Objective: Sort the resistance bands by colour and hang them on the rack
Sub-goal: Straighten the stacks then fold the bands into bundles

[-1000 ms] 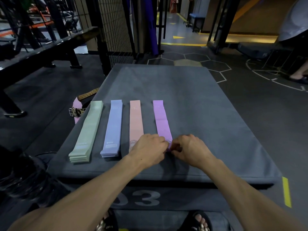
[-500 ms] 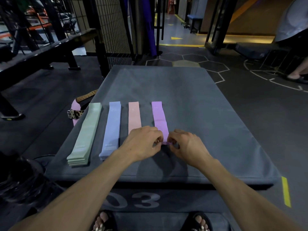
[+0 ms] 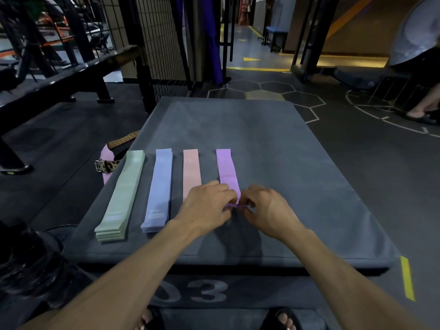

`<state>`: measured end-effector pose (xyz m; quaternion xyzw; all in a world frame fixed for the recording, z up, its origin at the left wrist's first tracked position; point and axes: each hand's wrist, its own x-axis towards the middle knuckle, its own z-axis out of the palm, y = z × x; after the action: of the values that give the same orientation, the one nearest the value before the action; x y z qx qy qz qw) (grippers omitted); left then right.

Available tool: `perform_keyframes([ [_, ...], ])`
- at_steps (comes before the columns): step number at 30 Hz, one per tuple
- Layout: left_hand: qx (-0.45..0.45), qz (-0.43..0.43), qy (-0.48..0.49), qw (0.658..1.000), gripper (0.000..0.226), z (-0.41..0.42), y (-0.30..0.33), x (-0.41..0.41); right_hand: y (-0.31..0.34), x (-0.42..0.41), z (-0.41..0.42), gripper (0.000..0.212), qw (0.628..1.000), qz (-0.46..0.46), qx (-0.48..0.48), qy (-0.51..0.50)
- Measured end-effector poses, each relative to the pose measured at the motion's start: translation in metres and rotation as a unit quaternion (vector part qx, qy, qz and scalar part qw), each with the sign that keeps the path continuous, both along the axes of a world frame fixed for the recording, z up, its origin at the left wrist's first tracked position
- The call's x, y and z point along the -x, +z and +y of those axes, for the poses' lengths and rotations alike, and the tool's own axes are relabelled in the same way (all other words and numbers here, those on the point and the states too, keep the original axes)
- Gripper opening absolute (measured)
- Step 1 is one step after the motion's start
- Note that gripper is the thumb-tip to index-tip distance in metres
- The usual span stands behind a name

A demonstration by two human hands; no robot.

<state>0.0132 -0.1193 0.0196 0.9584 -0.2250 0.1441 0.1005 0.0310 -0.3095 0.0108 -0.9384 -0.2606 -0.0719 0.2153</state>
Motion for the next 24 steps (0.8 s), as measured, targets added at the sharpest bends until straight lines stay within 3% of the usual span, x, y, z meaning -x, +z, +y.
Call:
perform_keyframes([
  [6,0.040,0.005,0.012,0.999,0.011,0.003,0.012,0.000,0.009,-0.002,-0.002,0.015,0.998,-0.062,-0.023,0.025],
  [10,0.066,-0.003,0.020,0.998,0.010,0.003,0.016,0.002,0.013,-0.002,0.003,0.007,0.994,-0.098,-0.032,0.022],
  [13,0.140,0.001,0.013,0.990,0.013,0.007,0.016,-0.002,0.025,-0.001,0.006,0.006,0.993,-0.116,-0.033,0.019],
  [19,0.303,0.087,-0.002,0.949,0.044,0.014,0.023,-0.010,0.085,0.006,0.008,0.010,0.981,-0.191,-0.028,0.016],
  [24,0.393,0.130,-0.018,0.910,0.010,0.008,0.036,-0.009,0.140,0.016,-0.002,0.007,0.970,-0.233,-0.067,0.012],
])
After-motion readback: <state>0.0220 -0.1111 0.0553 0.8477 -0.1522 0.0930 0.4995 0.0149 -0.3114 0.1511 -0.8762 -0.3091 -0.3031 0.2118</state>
